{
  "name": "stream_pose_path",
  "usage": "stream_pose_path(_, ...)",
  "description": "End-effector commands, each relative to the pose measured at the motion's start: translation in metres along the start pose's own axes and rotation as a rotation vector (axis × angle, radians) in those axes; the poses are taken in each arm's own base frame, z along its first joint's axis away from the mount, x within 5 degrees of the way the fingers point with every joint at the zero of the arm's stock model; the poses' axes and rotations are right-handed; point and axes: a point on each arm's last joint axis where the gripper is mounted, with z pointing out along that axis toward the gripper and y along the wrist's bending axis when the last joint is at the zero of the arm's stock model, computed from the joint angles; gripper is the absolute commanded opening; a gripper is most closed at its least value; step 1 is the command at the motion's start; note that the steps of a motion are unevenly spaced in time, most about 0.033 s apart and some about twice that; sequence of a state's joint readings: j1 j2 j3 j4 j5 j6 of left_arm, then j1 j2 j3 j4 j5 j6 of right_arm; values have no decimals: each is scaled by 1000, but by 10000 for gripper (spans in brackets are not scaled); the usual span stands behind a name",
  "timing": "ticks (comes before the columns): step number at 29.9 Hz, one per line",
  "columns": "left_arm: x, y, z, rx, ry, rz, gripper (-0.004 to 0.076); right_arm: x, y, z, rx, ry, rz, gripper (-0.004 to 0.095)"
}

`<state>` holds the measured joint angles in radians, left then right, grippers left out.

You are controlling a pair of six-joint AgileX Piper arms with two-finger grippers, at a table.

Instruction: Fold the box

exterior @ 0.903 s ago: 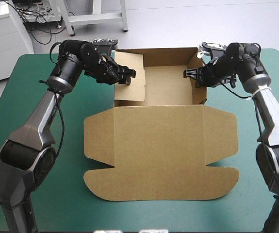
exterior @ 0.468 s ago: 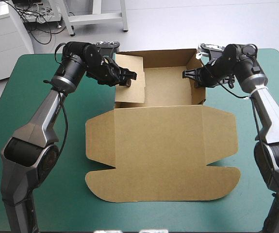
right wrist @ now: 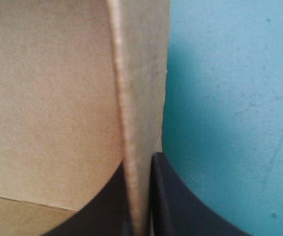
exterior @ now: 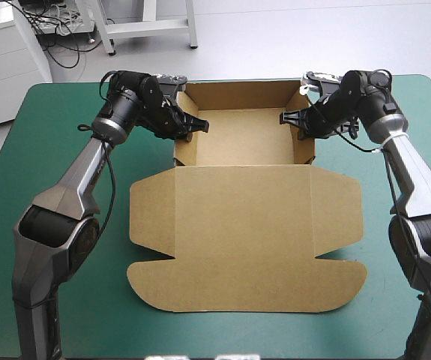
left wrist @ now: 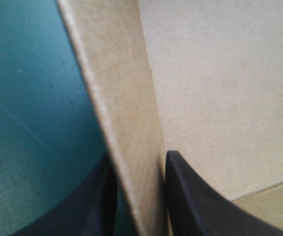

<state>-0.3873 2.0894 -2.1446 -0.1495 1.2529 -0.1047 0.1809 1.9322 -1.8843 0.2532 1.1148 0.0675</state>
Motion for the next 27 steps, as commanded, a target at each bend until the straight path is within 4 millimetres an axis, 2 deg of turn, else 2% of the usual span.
stream_pose_path(1, 2, -10, -28, 46, -14, 7, 51, -7, 27, -41, -160, -133, 22, -15)
stream_pose_path(2, 2, -10, -28, 41, -15, 9, -8, -7, 26, -41, -152, -127, 18, -16)
stream_pose_path(3, 2, -9, -28, 33, -16, 16, -30, -6, 26, -41, -145, -119, 12, -15)
stream_pose_path(8, 2, -8, -27, 30, -14, 16, -32, -4, 24, -40, -117, -100, -5, -11)
stream_pose_path(13, 2, -6, -25, 9, -12, 19, -32, 0, 34, -35, -43, -93, -69, -1)
stream_pose_path(17, 2, -5, -20, -4, -3, 15, -32, 8, 44, -20, 58, -40, -142, 0)
stream_pose_path(22, 1, -1, -10, -35, 13, 3, -32, 14, 46, 8, 89, 66, -150, 0)
stream_pose_path(27, 1, 5, 2, -81, 28, 3, -32, 14, 41, 16, 128, 74, -153, -2)
